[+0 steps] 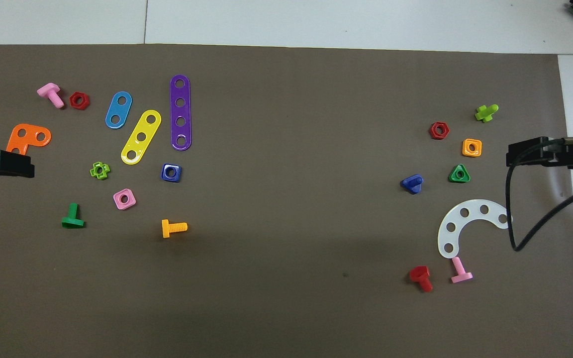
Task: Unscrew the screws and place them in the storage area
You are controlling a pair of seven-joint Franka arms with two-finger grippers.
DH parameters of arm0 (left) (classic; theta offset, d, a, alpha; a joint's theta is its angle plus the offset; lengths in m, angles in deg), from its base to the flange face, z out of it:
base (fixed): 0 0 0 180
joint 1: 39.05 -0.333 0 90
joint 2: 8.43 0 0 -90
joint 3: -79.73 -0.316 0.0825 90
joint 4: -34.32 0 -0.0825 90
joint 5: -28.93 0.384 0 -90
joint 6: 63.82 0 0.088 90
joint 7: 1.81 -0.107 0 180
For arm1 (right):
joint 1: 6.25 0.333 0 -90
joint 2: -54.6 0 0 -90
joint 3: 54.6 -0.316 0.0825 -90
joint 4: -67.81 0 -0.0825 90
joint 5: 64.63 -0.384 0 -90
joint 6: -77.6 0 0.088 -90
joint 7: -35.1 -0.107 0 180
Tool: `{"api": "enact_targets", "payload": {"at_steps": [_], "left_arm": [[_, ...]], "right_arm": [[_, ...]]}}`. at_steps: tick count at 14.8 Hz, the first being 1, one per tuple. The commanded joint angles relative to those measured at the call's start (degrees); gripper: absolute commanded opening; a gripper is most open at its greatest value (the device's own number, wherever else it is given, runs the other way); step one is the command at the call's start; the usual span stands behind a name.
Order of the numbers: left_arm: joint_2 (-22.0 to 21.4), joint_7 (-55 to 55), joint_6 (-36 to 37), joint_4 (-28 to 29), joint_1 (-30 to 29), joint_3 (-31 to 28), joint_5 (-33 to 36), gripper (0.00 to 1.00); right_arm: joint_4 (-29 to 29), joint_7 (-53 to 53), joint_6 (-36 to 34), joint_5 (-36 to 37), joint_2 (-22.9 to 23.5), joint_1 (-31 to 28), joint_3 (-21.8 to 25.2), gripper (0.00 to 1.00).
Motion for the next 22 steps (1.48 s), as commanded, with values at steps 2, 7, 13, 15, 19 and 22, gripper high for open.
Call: {"api": "enact_targets", "payload": {"at_steps": [2, 7, 13, 15, 19, 22], "left_arm": [[-1.06, 0.68, 1.01, 0.14, 0.4, -0.09, 0.42, 1.0], [-0.88, 0.86, 4.87, -3.28, 0.66, -0.18, 0.68, 1.0], [-1.23, 1.3, 6.99, -3.64, 0.58, -0.27, 0.86, 1.0], [-1.41, 1.13, 7.43, -3.55, 0.58, -0.18, 0.77, 1.0], [-1.24, 1.21, 6.73, -3.73, 0.66, -0.18, 0.77, 1.0], [-1.23, 1.21, 6.46, -3.73, 0.66, -0.09, 0.77, 1.0]], "right_arm": [[1.29, -1.26, -3.78, -1.39, 1.01, -0.58, -0.22, 1.0], [-1.16, -1.95, -4.41, -1.39, -0.13, -0.76, -0.31, 1.0], [-1.96, -1.09, -1.42, -0.86, -0.31, -0.76, -0.22, 1.0], [-1.96, -0.56, -1.42, -0.69, -0.31, -0.67, -0.31, 1.0], [-1.88, -1.16, -1.33, -0.51, -0.22, -0.23, -0.66, 1.0], [-1.96, -2.22, -1.33, -1.12, -0.22, -0.14, -0.84, 1.0]]}}
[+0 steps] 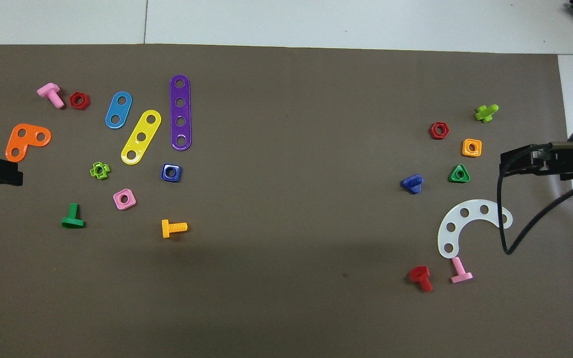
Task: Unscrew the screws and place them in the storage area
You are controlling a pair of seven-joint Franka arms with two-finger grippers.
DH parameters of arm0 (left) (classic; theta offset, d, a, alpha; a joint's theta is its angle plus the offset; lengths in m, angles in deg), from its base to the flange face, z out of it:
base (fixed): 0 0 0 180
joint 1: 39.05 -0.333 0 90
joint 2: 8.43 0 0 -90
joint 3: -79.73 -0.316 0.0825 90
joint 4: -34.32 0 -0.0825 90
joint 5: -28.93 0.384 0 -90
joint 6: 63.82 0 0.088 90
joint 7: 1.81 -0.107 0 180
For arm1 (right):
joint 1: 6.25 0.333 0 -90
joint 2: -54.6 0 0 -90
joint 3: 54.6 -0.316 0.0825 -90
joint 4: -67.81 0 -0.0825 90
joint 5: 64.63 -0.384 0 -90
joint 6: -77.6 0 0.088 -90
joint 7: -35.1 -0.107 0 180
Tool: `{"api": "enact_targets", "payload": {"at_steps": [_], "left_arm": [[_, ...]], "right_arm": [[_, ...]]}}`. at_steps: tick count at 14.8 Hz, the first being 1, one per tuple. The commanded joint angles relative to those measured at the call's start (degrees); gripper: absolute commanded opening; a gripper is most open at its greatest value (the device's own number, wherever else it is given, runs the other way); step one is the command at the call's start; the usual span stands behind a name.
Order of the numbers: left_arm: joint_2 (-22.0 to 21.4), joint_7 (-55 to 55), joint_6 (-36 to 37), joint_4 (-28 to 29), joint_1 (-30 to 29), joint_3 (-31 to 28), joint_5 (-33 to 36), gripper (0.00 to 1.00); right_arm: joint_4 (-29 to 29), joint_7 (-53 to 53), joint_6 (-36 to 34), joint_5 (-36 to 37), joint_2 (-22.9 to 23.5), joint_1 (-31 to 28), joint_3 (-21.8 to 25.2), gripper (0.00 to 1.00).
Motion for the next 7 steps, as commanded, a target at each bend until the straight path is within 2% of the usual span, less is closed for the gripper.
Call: {"api": "enact_targets", "payload": {"at_steps": [1, 7], "left_arm": [[-0.65, 0.77, 0.4, 0.0, 0.62, -0.14, 0.77, 1.0], [-0.65, 0.24, 0.05, 0.0, 0.62, -0.14, 0.77, 1.0]], "right_arm": [[-1.19, -0.97, 1.25, -1.3, -0.69, -0.36, -0.3, 1.0], [-1.46, -0.97, 1.16, -1.39, -0.77, -0.45, -0.3, 1.0]]}}
